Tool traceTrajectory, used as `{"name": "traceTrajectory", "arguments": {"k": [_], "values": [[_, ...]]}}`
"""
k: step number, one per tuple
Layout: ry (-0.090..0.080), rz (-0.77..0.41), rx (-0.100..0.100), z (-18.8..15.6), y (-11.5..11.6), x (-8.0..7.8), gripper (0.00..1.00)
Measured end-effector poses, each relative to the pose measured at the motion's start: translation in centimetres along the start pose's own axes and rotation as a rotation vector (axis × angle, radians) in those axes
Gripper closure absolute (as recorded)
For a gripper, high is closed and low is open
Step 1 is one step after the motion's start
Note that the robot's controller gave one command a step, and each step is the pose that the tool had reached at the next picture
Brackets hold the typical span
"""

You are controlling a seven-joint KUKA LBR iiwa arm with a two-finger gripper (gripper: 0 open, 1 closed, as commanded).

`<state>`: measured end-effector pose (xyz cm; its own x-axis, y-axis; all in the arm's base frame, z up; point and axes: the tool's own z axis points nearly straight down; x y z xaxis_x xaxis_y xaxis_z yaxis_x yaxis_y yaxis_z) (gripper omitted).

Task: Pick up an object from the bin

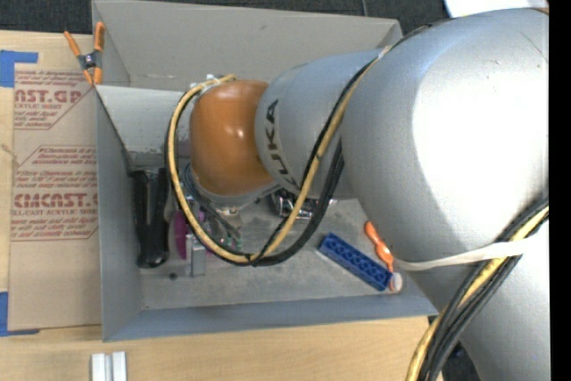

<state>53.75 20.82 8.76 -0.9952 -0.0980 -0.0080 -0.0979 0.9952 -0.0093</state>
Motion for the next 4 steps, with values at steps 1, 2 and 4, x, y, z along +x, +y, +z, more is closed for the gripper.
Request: {"name": "traceTrajectory", "arguments": {"k": [1, 2, 4], "values": [[0.002, -0.040, 0.006, 0.97, -0.67, -0.03, 0.00], [0.004, -0.021, 0.006, 1.87, -1.08, 0.00, 0.00], [0.002, -0.093, 0.007, 1.81, -1.62, -0.20, 1.00]]}}
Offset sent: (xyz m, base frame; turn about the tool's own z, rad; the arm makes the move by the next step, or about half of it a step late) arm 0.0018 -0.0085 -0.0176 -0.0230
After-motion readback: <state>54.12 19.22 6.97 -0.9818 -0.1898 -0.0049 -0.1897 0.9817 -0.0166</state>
